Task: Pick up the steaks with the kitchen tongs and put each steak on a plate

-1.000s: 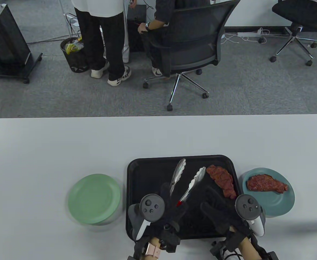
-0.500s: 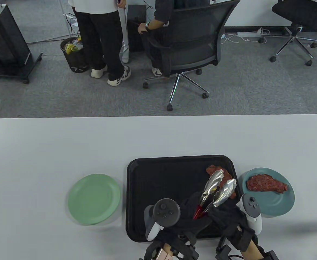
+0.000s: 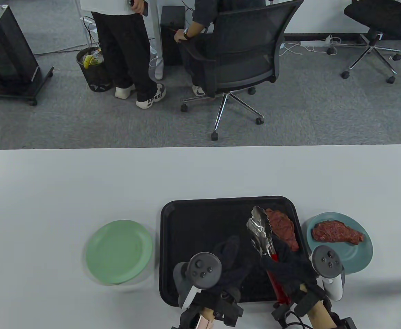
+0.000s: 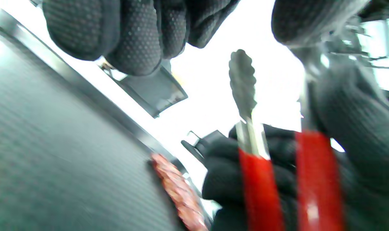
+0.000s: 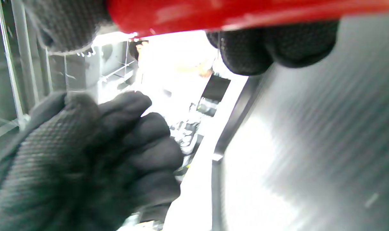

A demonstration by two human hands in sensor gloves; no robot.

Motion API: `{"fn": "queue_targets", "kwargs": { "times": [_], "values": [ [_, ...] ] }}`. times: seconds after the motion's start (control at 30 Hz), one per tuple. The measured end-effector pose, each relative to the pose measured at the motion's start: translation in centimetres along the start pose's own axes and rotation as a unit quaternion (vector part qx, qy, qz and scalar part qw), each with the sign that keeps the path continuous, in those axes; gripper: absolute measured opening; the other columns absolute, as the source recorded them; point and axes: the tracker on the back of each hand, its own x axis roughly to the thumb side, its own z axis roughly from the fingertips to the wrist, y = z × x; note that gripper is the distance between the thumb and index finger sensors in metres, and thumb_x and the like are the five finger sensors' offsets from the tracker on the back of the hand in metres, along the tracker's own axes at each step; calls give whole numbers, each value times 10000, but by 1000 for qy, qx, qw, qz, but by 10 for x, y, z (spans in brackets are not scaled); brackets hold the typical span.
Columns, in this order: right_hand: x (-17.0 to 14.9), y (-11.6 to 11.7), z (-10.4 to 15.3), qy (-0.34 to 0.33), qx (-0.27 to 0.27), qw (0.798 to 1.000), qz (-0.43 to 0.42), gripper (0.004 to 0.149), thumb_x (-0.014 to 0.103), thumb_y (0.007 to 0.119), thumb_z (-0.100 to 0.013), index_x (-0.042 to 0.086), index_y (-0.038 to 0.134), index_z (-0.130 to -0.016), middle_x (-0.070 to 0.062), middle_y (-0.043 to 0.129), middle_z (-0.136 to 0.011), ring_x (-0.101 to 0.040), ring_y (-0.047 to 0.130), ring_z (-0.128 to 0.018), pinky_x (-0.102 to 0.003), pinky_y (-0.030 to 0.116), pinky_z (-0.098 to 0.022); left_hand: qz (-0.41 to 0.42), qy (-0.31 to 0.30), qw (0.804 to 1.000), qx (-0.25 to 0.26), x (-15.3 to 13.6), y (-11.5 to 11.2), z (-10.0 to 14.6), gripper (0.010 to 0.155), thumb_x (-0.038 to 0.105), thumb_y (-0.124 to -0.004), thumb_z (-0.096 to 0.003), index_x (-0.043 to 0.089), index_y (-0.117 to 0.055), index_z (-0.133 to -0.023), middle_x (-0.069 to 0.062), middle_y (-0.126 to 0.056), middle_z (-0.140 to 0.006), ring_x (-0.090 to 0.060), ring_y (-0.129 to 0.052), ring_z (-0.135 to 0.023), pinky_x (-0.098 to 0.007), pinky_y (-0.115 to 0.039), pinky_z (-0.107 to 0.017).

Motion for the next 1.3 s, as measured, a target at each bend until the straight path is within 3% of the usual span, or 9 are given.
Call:
{"fn": "queue_targets", "kwargs": {
  "times": [0.13,0.2,0.3,0.5,0.7,0.83,1.0,1.17,1.3],
  "values": [
    [2,-7,2,11,-37,980,197,896,555,779,-403,27,418,-1031,-277,654,-949,-412,838,-635,-542,747,-453,-40,89,995,28,-24,11,-2,781,504,-774,-417,100,-580,-1057,-240,-688,-947,-441,-849,-678,-453,-807,-457],
    [0,-6,2,2,-56,962,267,866,529,803,-384,-12,515,-996,-308,740,-876,-424,889,-531,-537,782,-357,-69,111,991,24,-32,12,-3,792,505,-772,-416,100,-558,-1063,-240,-672,-951,-440,-839,-686,-450,-804,-461],
    [-5,-5,0,20,-40,934,353,862,537,799,-383,-2,521,-994,-287,754,-866,-402,895,-521,-517,791,-349,-95,126,987,12,-39,12,-4,788,503,-770,-416,103,-559,-1062,-240,-672,-953,-438,-842,-683,-447,-806,-460],
    [-10,-6,-1,27,-39,935,351,870,543,794,-383,-9,516,-994,-291,750,-865,-405,891,-520,-516,792,-344,-92,136,986,0,-44,10,-5,786,500,-768,-419,100,-560,-1062,-241,-675,-950,-438,-844,-682,-447,-807,-458],
    [-11,-6,0,26,-36,931,361,874,548,790,-383,-12,514,-995,-296,748,-865,-407,890,-519,-514,794,-339,-102,171,979,29,-56,21,-5,792,489,-769,-420,117,-522,-1074,-238,-596,-994,-460,-771,-754,-474,-759,-524],
    [-7,-6,2,22,-40,924,379,876,551,787,-382,-11,513,-995,-293,747,-865,-407,890,-520,-513,794,-337,-160,227,956,95,-71,54,-9,806,483,-771,-419,126,-478,-1080,-229,-527,-1019,-473,-698,-805,-495,-707,-573],
    [-5,-5,3,27,-45,917,395,871,552,780,-385,-8,510,-995,-290,746,-865,-403,890,-521,-508,797,-335,-220,281,925,132,-102,107,-14,816,480,-772,-420,130,-453,-1084,-217,-476,-1038,-485,-629,-848,-513,-660,-613],
    [-8,-5,1,49,-51,907,416,874,556,778,-382,-5,508,-996,-286,746,-866,-400,890,-523,-505,798,-336,-254,337,894,149,-142,154,-16,830,481,-770,-422,138,-413,-1089,-205,-421,-1057,-494,-558,-889,-525,-612,-651],
    [-10,-3,-2,62,-48,901,426,876,559,776,-382,-5,507,-995,-284,745,-868,-398,889,-526,-504,798,-338,-265,398,868,138,-174,171,-12,845,492,-770,-417,140,-401,-1091,-204,-416,-1062,-493,-558,-895,-523,-614,-653]
  ]
}}
